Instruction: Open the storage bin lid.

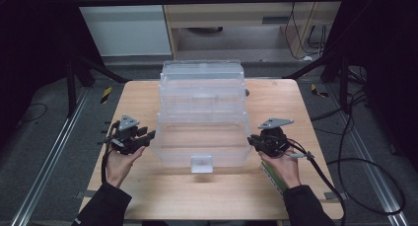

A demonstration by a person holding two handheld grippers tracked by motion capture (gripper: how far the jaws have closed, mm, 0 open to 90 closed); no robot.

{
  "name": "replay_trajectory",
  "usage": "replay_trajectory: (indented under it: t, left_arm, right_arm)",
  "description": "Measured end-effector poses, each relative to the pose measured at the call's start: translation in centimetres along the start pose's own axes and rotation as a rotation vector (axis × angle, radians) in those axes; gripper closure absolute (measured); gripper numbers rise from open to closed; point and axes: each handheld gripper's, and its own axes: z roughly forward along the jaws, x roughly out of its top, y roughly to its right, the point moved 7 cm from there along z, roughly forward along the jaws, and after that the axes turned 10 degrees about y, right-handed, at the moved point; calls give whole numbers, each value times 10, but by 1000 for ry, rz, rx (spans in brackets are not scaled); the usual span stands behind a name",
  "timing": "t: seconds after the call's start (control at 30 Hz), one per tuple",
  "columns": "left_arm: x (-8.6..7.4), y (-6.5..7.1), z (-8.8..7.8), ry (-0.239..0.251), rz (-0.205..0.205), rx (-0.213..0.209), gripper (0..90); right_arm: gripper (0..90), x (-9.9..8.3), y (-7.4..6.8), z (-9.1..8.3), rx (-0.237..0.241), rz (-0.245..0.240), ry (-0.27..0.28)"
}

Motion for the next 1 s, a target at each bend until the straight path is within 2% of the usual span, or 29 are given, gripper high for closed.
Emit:
replay_trajectory:
  t: [0.2,0.27,0.77,0.83,1.0]
  left_arm:
    - [-12,7,10,-55,4,-31,661]
    - [-14,7,12,-63,1,-23,677]
    - [-16,13,8,-51,11,-3,689]
    - [-15,13,6,-41,24,1,726]
    - [-14,13,4,-31,20,-2,738]
  right_arm:
    - [794,0,-1,0,-6,-2,4]
    - [794,0,-1,0,-5,2,4]
    - [797,-2,-3,-5,-4,3,-11]
    - [798,-3,-3,-5,-8,2,-8]
    - [799,-3,-4,-6,-10,-3,-9]
